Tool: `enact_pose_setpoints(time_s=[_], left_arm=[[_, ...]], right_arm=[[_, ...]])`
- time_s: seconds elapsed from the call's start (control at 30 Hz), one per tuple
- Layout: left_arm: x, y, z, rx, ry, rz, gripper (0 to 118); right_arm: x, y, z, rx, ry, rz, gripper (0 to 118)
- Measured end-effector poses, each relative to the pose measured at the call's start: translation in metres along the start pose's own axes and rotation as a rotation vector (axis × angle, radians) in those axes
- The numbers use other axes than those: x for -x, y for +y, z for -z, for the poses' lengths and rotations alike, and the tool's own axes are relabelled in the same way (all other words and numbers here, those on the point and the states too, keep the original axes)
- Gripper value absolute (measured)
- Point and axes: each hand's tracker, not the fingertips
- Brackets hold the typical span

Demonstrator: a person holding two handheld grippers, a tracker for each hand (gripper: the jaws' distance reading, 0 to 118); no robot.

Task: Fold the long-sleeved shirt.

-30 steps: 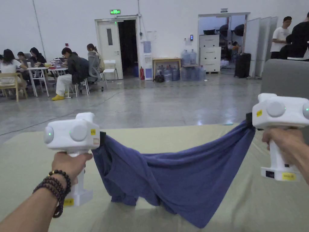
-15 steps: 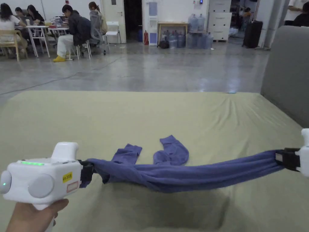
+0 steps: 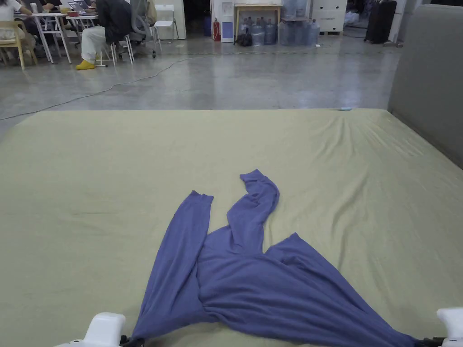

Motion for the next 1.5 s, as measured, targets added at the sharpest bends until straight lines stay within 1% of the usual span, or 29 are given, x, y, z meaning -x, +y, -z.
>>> enact_pose_setpoints(time_s=[0.03, 0.07, 0.1, 0.13, 0.17, 0.2, 0.23, 0.27, 0.37, 0.4, 0.43, 0.47, 0.5, 0.57, 0.63, 0.67, 0.8, 0.83, 0.87, 0.9, 0.93, 1.03, 1.2, 1.27, 1.37, 1.4, 1.43, 1.47, 1.5], left_arm=[[0.001, 0.001, 0.000, 0.000, 0.001, 0.001, 2], [0.003, 0.003, 0.001, -0.005, -0.003, -0.002, 4], [0.006, 0.005, 0.000, -0.017, -0.016, -0.014, 25], [0.004, 0.004, -0.003, -0.021, -0.025, -0.023, 25], [0.005, 0.008, -0.008, -0.022, -0.026, -0.034, 36], [0.008, 0.011, -0.012, -0.025, -0.027, -0.042, 74], [0.010, 0.014, -0.017, -0.031, -0.033, -0.049, 103], [0.002, 0.016, -0.034, -0.069, -0.055, -0.064, 113], [0.005, 0.034, -0.059, -0.113, -0.078, -0.073, 113], [0.004, 0.035, -0.059, -0.135, -0.077, -0.078, 106], [0.004, 0.039, -0.064, -0.166, -0.076, -0.078, 88], [0.004, 0.044, -0.069, -0.199, -0.075, -0.073, 54], [0.003, 0.049, -0.070, -0.204, -0.062, -0.076, 1], [0.001, 0.058, -0.069, -0.226, -0.077, -0.091, 0], [0.001, 0.069, -0.061, -0.169, -0.143, -0.094, 0], [-0.007, 0.076, -0.054, -0.178, -0.125, -0.087, 0], [-0.040, 0.128, -0.025, -0.203, -0.170, 0.039, 0], [-0.048, 0.144, -0.014, -0.190, -0.176, 0.064, 11], [-0.056, 0.162, 0.001, -0.171, -0.158, 0.075, 47], [-0.064, 0.182, 0.020, -0.143, -0.151, 0.093, 94], [-0.071, 0.195, 0.044, -0.092, -0.150, 0.097, 102], [-0.087, 0.231, 0.109, -0.011, -0.186, 0.110, 101], [-0.101, 0.251, 0.204, 0.144, -0.085, 0.142, 101], [-0.099, 0.254, 0.226, 0.185, -0.088, 0.167, 100], [-0.109, 0.242, 0.234, 0.248, 0.036, 0.234, 97], [-0.110, 0.238, 0.238, 0.266, 0.052, 0.243, 85], [-0.109, 0.234, 0.238, 0.255, 0.025, 0.237, 73], [-0.112, 0.229, 0.224, 0.212, -0.056, 0.201, 58], [-0.116, 0.227, 0.218, 0.184, -0.041, 0.205, 22]], right_arm=[[0.000, 0.000, 0.001, 0.002, -0.005, 0.002, 8], [0.000, 0.004, -0.003, 0.000, -0.008, -0.002, 19], [-0.002, 0.006, -0.003, -0.002, -0.018, -0.006, 44], [-0.003, 0.007, -0.004, -0.004, -0.017, -0.007, 44], [-0.006, 0.009, -0.009, -0.015, -0.028, -0.003, 55], [-0.005, 0.009, -0.018, -0.031, -0.038, 0.015, 83], [-0.007, 0.011, -0.026, -0.049, -0.042, 0.022, 95], [-0.009, 0.015, -0.039, -0.088, -0.039, 0.028, 95], [-0.010, 0.026, -0.066, -0.155, -0.023, 0.039, 94], [-0.010, 0.030, -0.076, -0.187, -0.006, 0.057, 91], [-0.010, 0.032, -0.082, -0.213, 0.008, 0.069, 78], [0.002, 0.032, -0.095, -0.237, 0.012, 0.074, 50], [0.005, 0.032, -0.096, -0.228, -0.002, 0.078, 0], [0.011, 0.029, -0.095, -0.230, -0.011, 0.093, 0], [0.019, 0.024, -0.095, -0.213, 0.028, 0.097, 0], [0.022, 0.021, -0.092, -0.206, 0.028, 0.102, 0], [0.027, 0.017, -0.083, -0.173, 0.036, 0.114, 0], [0.029, 0.015, -0.083, -0.169, 0.037, 0.117, 0], [0.025, 0.018, -0.080, -0.161, 0.041, 0.119, 0], [0.026, 0.016, -0.079, -0.154, 0.043, 0.124, 0], [0.027, 0.015, -0.080, -0.148, 0.045, 0.127, 0], [0.025, 0.014, -0.076, -0.134, 0.055, 0.133, 0], [0.027, 0.009, -0.073, -0.108, 0.082, 0.139, 0], [0.025, 0.009, -0.070, -0.100, 0.085, 0.141, 0], [0.025, 0.008, -0.068, -0.085, 0.081, 0.142, 0], [0.020, 0.009, -0.065, -0.080, 0.080, 0.144, 0], [0.020, 0.010, -0.064, -0.078, 0.077, 0.145, 0], [0.020, 0.010, -0.063, -0.077, 0.070, 0.146, 0], [0.020, 0.010, -0.063, -0.076, 0.063, 0.146, 0]])
